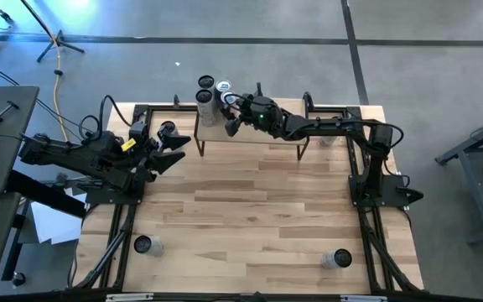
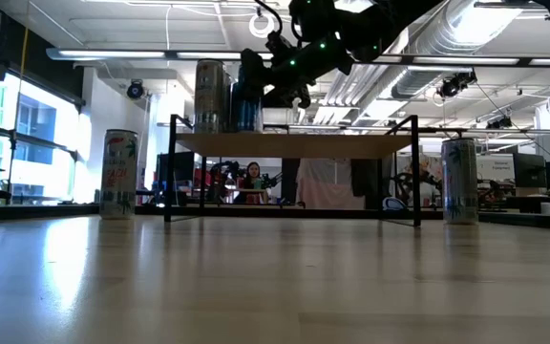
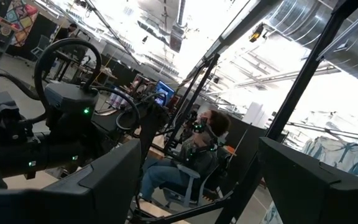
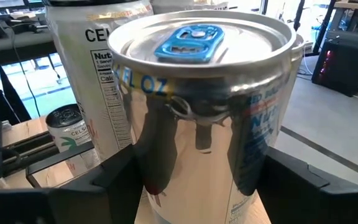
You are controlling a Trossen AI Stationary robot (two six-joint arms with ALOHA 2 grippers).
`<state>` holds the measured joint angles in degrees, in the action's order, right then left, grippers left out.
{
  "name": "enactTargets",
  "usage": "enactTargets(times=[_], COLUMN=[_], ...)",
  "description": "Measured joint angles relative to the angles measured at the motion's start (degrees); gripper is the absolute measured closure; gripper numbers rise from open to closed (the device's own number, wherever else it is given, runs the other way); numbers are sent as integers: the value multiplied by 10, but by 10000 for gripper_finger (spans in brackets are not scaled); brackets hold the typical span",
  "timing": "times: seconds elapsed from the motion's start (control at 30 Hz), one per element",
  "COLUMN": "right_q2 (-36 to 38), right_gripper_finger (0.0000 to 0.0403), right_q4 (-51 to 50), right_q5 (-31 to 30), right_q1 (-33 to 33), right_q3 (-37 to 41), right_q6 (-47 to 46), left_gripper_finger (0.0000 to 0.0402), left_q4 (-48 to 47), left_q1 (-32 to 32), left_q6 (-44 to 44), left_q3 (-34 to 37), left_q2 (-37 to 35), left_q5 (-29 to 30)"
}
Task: Place canned beverage on shelf
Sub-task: Put the blue soda can on the shelf
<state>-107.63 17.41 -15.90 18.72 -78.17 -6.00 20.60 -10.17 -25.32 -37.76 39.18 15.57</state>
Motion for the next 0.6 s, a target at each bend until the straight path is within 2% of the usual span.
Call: enactTargets(times=[0.6], right_q2=[0], right_gripper_finger=[148], right_q4=[-10], right_q5=[0], right_q1=[0], right_q3=[0], right_q6=[-15], left_gripper_finger=[106], left_q4=[0], left_q1=[0], left_q6=[0], left_q3=[0], left_q2=[0], left_q5=[0])
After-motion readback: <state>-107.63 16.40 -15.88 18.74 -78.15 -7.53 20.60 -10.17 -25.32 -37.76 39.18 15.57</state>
